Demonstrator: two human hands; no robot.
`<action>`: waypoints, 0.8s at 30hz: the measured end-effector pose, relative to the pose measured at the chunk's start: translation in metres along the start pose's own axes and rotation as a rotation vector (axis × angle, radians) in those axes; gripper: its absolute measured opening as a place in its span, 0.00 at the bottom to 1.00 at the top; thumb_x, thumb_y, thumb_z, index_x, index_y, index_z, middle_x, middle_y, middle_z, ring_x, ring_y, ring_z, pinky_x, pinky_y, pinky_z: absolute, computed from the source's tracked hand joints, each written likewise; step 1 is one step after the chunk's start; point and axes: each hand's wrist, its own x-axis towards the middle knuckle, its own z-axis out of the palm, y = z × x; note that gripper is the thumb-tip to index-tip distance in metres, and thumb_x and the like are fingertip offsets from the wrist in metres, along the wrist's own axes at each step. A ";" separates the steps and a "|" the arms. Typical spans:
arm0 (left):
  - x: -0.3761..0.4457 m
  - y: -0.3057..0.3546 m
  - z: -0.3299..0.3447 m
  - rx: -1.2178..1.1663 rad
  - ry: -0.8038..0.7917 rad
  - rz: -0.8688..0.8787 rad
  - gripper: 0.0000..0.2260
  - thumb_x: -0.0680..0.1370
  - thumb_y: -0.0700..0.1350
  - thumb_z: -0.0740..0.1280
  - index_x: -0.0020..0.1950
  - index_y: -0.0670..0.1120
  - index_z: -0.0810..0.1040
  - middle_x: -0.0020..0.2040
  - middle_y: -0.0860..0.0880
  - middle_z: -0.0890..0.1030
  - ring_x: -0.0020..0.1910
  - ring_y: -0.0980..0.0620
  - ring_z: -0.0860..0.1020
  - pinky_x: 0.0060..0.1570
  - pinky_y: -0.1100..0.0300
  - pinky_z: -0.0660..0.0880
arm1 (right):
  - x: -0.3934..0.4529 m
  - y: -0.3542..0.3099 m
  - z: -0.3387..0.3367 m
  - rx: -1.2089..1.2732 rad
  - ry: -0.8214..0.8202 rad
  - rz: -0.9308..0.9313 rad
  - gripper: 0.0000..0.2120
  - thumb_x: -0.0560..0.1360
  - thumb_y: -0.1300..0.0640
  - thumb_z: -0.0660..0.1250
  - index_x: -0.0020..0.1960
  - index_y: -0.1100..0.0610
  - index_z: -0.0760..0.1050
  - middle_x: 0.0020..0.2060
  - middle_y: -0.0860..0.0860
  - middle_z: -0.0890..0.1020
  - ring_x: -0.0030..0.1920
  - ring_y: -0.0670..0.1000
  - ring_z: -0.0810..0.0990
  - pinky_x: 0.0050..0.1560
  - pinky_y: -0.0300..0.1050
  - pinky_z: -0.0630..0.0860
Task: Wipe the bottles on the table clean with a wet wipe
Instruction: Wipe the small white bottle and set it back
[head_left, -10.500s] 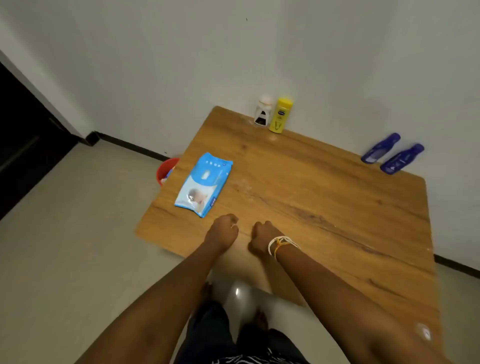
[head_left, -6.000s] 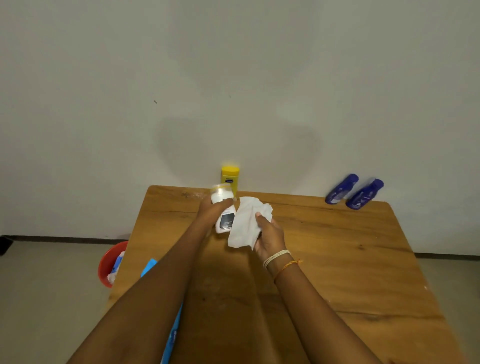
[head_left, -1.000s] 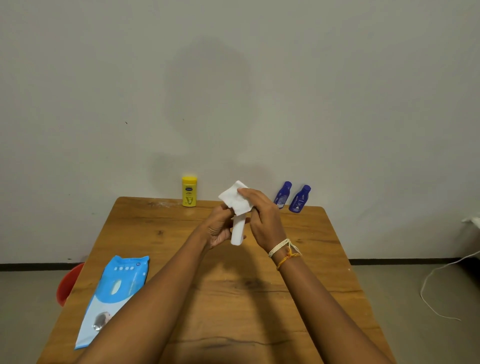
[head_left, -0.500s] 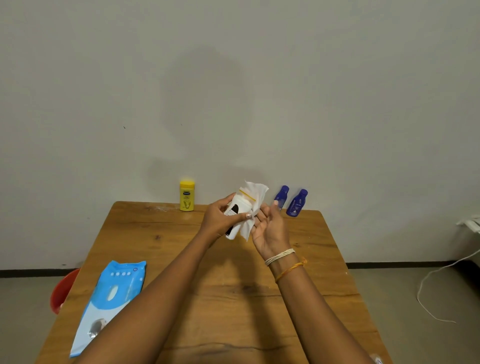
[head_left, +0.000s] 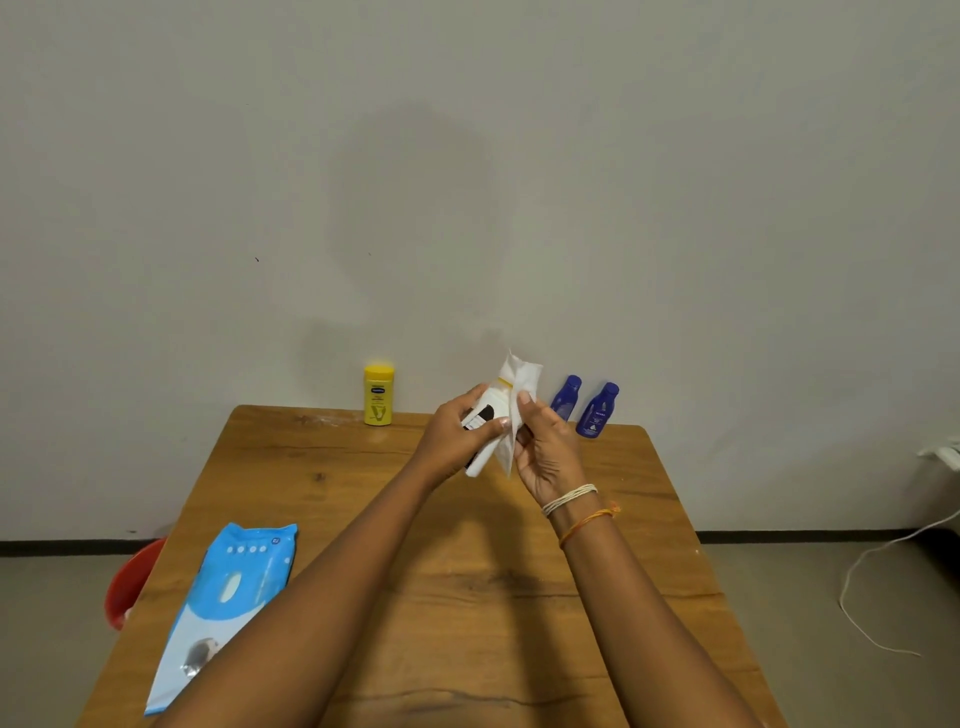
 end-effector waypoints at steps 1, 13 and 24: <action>0.002 -0.001 0.001 0.037 0.045 -0.042 0.23 0.74 0.50 0.71 0.67 0.51 0.68 0.55 0.49 0.79 0.53 0.50 0.80 0.54 0.54 0.78 | -0.002 0.004 0.001 0.015 0.043 -0.026 0.08 0.75 0.65 0.66 0.53 0.66 0.77 0.43 0.60 0.84 0.43 0.55 0.84 0.49 0.50 0.81; -0.007 -0.005 0.004 0.102 -0.039 -0.055 0.16 0.74 0.54 0.70 0.51 0.46 0.70 0.49 0.45 0.79 0.47 0.45 0.80 0.42 0.52 0.77 | 0.006 -0.001 0.000 0.148 0.047 0.127 0.15 0.81 0.61 0.55 0.65 0.65 0.69 0.60 0.64 0.77 0.61 0.61 0.76 0.56 0.57 0.76; -0.008 0.013 -0.009 -0.897 -0.379 -0.535 0.22 0.75 0.55 0.65 0.61 0.40 0.71 0.41 0.42 0.76 0.32 0.49 0.72 0.28 0.61 0.70 | 0.005 -0.019 -0.001 0.146 -0.204 0.180 0.17 0.80 0.56 0.57 0.64 0.64 0.69 0.58 0.63 0.77 0.59 0.60 0.76 0.58 0.59 0.75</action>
